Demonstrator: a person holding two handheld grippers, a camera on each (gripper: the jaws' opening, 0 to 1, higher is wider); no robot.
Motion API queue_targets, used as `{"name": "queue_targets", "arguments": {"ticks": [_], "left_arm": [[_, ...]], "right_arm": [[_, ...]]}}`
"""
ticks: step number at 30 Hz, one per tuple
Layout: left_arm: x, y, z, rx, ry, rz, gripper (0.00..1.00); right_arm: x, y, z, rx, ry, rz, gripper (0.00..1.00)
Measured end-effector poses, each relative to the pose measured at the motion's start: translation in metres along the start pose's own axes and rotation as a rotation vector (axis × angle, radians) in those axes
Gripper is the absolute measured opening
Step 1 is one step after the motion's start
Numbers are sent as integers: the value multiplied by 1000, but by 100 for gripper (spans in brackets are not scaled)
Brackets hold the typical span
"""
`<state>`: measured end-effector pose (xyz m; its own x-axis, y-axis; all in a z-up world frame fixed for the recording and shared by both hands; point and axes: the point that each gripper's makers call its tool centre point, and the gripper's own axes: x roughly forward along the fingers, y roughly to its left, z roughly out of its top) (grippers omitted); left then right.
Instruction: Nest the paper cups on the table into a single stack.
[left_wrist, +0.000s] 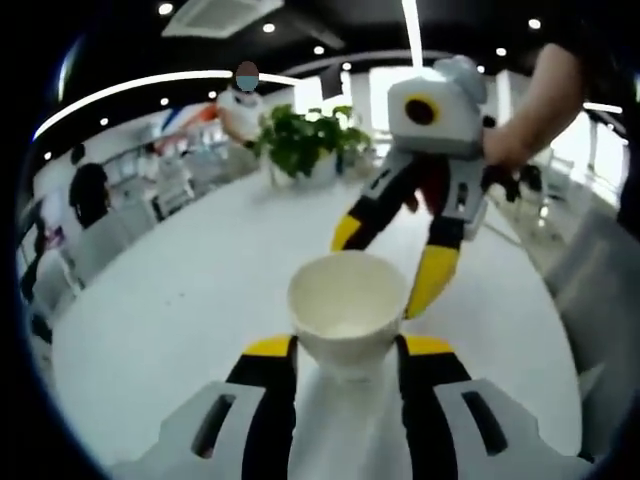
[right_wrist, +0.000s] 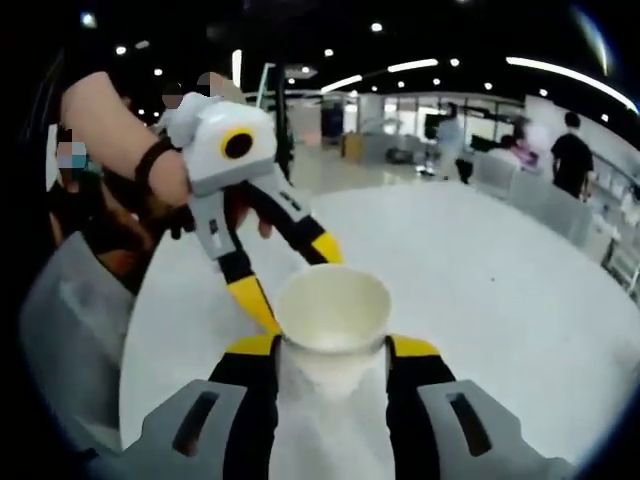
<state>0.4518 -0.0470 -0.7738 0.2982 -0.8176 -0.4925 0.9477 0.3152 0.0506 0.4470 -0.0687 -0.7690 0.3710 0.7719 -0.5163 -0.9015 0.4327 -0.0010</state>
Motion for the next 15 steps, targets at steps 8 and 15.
{"name": "queue_targets", "arguments": {"ticks": [8,15], "left_arm": [[-2,0,-3,-24,-5,6,37],[-11,2,-2,-18,-4,35,34]], "right_arm": [[-2,0,-6,-49,27,-33,41],[-14,1,-8,-10,16,-59,42]]}}
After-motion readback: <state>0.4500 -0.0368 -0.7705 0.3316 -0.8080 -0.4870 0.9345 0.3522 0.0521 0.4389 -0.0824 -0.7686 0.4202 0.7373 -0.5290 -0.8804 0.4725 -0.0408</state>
